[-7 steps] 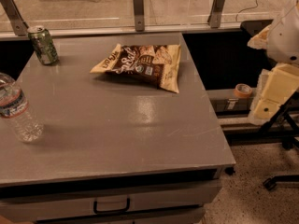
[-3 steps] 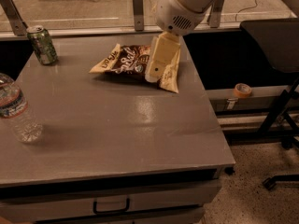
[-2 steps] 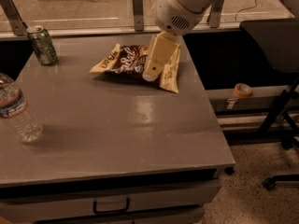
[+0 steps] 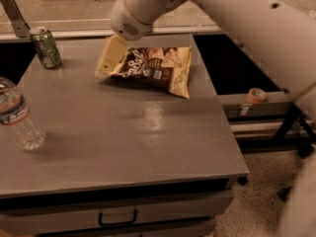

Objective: Move green can near water bottle

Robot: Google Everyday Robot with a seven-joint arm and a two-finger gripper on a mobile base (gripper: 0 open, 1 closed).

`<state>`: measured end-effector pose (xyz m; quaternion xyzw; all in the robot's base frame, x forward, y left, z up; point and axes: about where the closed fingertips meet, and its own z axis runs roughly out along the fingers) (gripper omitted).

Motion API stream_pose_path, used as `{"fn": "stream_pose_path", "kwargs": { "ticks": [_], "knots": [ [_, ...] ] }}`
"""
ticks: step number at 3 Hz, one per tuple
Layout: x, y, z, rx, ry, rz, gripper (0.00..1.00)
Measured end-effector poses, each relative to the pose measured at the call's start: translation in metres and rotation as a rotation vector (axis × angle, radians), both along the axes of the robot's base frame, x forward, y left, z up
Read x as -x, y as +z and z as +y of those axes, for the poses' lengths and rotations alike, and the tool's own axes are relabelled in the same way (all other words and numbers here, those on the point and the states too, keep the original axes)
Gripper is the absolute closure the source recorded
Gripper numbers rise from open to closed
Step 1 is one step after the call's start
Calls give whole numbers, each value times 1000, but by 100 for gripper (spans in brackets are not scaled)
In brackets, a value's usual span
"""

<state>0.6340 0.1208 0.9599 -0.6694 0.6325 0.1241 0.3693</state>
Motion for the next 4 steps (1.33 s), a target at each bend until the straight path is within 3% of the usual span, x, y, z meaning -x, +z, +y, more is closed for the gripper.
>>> {"fn": "stream_pose_path", "kwargs": {
  "ticks": [1,3,4],
  "knots": [
    [-38,3,66,-98,36,-30,0],
    [-41,4,77,-122,51,-32,0],
    [-55,-28,113,-179,14,20,0]
  ]
}}
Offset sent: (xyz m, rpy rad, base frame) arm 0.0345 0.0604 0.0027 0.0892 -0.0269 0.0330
